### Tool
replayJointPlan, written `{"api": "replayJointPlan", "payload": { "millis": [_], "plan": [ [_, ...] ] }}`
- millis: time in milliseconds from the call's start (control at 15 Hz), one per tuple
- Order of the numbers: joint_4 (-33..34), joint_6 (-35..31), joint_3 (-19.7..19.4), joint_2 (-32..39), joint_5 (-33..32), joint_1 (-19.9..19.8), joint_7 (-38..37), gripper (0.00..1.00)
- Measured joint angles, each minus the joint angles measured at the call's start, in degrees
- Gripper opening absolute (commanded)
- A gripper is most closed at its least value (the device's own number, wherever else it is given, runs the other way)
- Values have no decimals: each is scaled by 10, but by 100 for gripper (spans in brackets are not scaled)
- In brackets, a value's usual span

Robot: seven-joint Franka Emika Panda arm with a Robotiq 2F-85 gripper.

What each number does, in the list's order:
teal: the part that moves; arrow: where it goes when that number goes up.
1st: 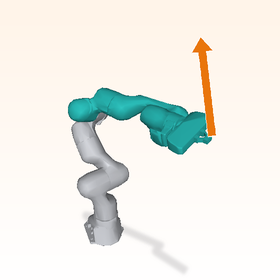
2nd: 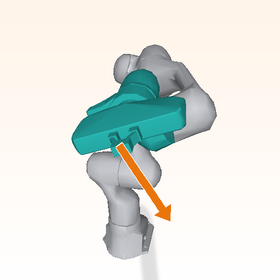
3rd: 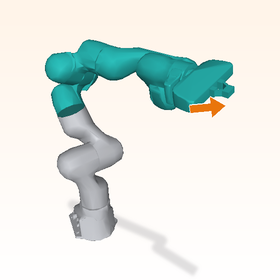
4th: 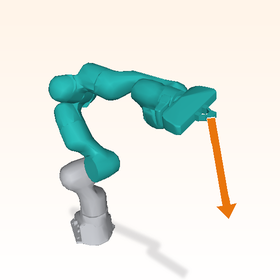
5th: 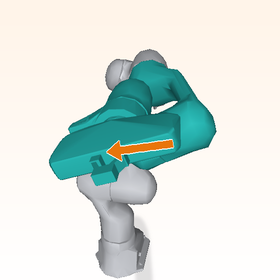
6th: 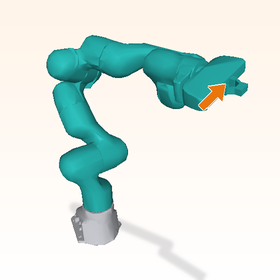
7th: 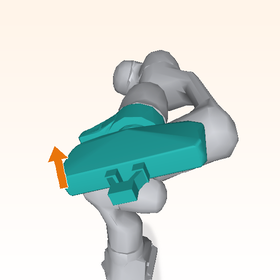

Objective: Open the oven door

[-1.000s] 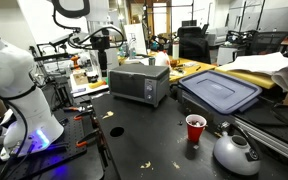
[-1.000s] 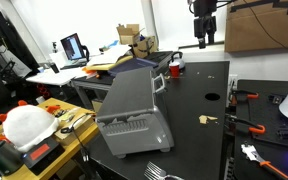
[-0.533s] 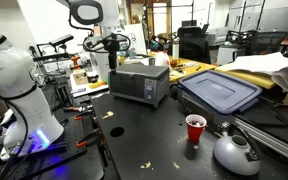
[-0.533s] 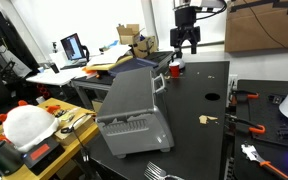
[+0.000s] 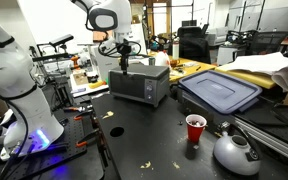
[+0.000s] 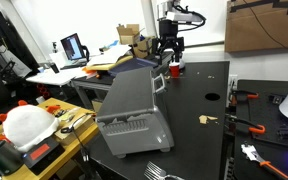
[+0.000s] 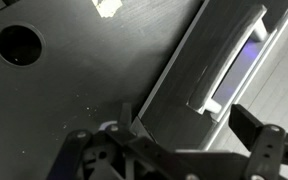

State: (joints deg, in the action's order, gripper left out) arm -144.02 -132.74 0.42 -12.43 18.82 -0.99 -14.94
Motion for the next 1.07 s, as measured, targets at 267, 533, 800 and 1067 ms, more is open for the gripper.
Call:
{"api": "replayJointPlan", "payload": {
  "millis": [267,533,800,1067],
  "plan": [
    [34,-15,-8,52,32,0,0,100],
    [52,-16,-8,91,71,0,0,100],
    [54,-14,-12,112,90,-1,0,100],
    [51,0,-16,115,101,-2,0,100]
  ]
}}
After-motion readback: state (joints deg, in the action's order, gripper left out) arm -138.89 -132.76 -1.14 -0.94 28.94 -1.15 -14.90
